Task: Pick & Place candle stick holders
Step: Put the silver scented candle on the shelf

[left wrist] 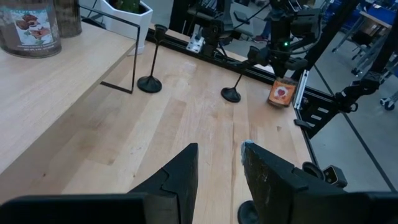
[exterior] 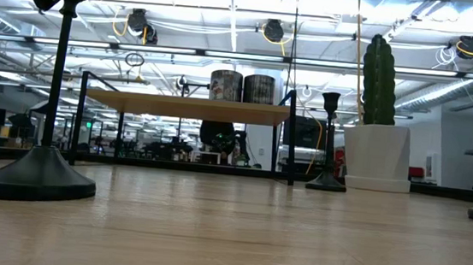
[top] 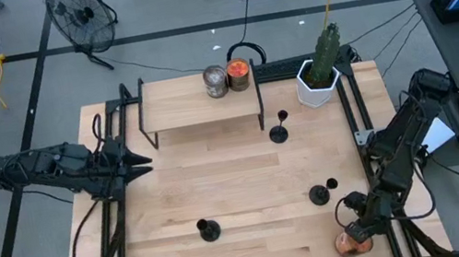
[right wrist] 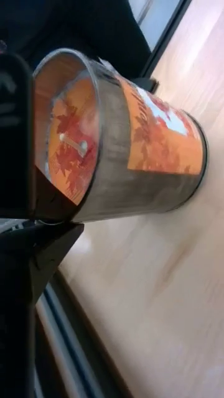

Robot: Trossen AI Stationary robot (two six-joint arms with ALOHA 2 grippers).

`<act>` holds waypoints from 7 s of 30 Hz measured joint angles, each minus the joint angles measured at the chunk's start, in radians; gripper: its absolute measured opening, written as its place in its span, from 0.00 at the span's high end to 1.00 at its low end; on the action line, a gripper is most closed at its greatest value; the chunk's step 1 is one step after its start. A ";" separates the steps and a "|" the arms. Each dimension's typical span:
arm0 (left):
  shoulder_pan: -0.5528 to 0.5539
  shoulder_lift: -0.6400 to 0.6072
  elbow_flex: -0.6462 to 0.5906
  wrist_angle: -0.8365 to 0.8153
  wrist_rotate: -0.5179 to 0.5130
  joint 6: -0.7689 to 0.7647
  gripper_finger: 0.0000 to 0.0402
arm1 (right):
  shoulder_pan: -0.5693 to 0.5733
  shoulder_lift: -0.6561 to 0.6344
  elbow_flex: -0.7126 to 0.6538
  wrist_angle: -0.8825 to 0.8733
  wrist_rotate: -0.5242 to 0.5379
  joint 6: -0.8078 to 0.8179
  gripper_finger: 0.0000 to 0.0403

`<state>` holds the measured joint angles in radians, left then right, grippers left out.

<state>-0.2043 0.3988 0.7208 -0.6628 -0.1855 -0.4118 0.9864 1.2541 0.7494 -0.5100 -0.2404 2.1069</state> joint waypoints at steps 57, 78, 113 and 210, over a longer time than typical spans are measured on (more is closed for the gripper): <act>0.000 0.000 0.000 0.001 0.001 0.013 0.67 | -0.669 -0.001 0.593 -0.064 0.183 -1.011 1.00; 0.000 0.000 0.000 0.016 0.001 -0.038 0.67 | -1.150 0.034 0.815 -0.339 -0.106 -1.332 1.00; 0.000 0.000 0.000 0.016 -0.052 -0.008 0.67 | -1.503 0.627 1.417 -0.864 0.008 -1.678 1.00; 0.000 0.000 0.000 0.024 -0.049 -0.042 0.67 | -1.442 0.503 1.256 -0.861 0.267 -1.825 1.00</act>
<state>-0.2047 0.3988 0.7208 -0.6388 -0.2347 -0.4534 -0.4561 1.7574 2.0050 -1.3706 0.0269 0.2821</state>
